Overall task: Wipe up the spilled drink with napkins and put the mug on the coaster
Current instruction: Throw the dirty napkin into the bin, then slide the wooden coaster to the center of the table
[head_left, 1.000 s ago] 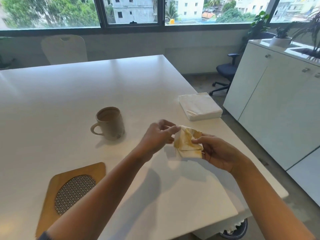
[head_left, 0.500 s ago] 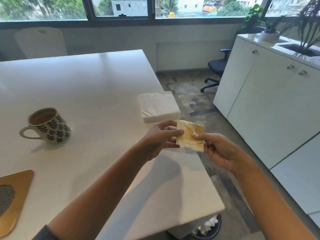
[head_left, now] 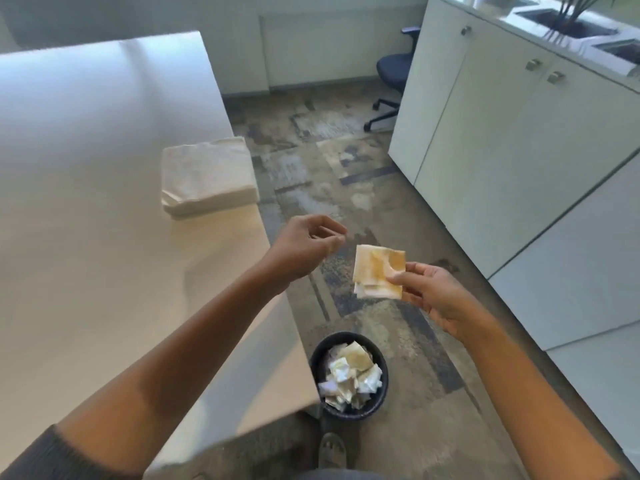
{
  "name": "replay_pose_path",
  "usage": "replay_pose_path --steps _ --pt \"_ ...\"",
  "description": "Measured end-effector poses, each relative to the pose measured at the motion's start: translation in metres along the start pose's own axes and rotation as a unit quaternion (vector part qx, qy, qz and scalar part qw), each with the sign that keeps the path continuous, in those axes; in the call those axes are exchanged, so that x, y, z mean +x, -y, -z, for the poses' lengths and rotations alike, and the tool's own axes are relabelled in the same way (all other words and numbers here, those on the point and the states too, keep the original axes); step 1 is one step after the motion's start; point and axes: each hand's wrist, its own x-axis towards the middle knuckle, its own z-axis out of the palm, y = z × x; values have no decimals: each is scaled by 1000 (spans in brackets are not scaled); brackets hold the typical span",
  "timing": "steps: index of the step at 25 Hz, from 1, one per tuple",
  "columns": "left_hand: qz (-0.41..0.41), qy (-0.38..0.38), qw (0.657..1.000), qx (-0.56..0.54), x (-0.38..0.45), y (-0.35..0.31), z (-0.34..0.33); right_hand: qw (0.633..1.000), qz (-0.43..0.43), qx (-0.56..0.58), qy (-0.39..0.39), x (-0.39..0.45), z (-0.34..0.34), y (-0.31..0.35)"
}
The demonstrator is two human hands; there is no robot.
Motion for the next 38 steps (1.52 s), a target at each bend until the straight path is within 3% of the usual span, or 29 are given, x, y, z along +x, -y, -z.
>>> replay_pose_path --steps 2,5,7,12,16,20,28,33,38 --pt "-7 -10 999 47 8 -1 -13 987 8 -148 -64 14 17 -31" --pt "-16 -33 997 74 14 0 -28 916 14 -386 -111 34 29 -81" --pt "-8 -37 996 78 18 -1 -32 899 7 -427 -98 48 31 -109" --pt "-18 -78 994 76 21 -7 -33 923 -57 -377 -54 83 39 -173" --pt "-14 -78 994 80 20 -6 -33 915 -124 -365 -120 93 64 -210" --pt "-12 -90 993 73 19 -4 -32 928 -133 -314 -153 93 85 -209" --pt "-12 -110 994 20 5 -2 -24 958 16 -231 -168 81 56 -136" --pt "-10 -156 988 -8 -21 4 14 976 134 -155 -71 52 -13 -55" --pt "11 -230 972 -53 -52 21 76 966 239 -98 26 7 -99 15"
